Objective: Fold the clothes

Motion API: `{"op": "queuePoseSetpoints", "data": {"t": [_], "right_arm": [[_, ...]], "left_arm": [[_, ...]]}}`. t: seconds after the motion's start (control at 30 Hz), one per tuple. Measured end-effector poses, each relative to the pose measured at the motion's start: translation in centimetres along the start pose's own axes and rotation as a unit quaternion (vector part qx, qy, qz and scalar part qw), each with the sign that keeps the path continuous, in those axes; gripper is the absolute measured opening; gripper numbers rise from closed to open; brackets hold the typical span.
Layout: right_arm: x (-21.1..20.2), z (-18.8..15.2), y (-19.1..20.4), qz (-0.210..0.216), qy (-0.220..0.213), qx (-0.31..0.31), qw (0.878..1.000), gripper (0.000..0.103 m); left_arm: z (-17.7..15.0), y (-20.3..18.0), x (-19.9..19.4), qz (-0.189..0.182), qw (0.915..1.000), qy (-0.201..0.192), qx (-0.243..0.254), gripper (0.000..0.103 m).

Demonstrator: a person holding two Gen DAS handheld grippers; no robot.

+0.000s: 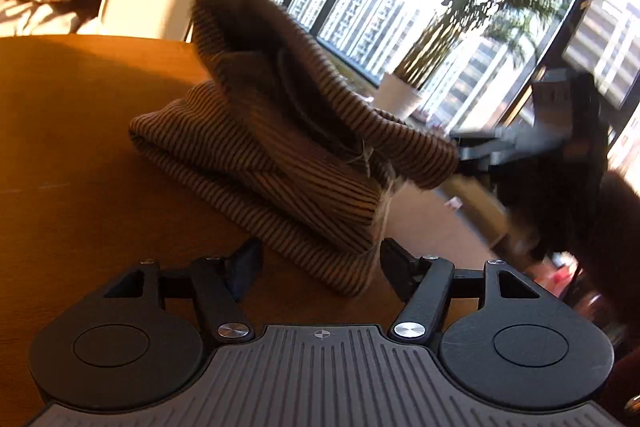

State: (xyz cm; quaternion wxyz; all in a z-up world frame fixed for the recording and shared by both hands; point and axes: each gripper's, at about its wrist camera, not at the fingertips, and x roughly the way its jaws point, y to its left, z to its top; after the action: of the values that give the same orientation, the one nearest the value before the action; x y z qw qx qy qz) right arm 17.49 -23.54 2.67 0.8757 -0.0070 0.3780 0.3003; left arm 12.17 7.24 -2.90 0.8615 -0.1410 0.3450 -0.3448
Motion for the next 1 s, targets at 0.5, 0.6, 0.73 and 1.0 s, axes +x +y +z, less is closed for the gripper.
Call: {"op": "queuePoseSetpoints", "data": {"t": [0.5,0.6,0.73,1.0], "right_arm": [[0.1,0.6,-5.0,0.035,-0.133,0.170,0.976,0.062],[2.9,-1.0,-2.9,0.057,-0.084,0.172,0.980,0.051],[1.6,-2.0,2.6,0.085,-0.041,0.068,0.993,0.055],[-0.2,2.0,-0.5,0.098,-0.123,0.132,0.979,0.084]], "left_arm": [[3.3,-1.6,-1.9,-0.023,0.9980,-0.042,-0.040,0.083],[3.5,-1.4,-2.6,-0.020,0.9977,-0.053,-0.039,0.078],[3.7,-0.6,-2.9,-0.008,0.9977,-0.053,-0.042,0.074],[2.9,0.3,-2.1,0.043,0.9983,-0.030,-0.026,0.038]]}}
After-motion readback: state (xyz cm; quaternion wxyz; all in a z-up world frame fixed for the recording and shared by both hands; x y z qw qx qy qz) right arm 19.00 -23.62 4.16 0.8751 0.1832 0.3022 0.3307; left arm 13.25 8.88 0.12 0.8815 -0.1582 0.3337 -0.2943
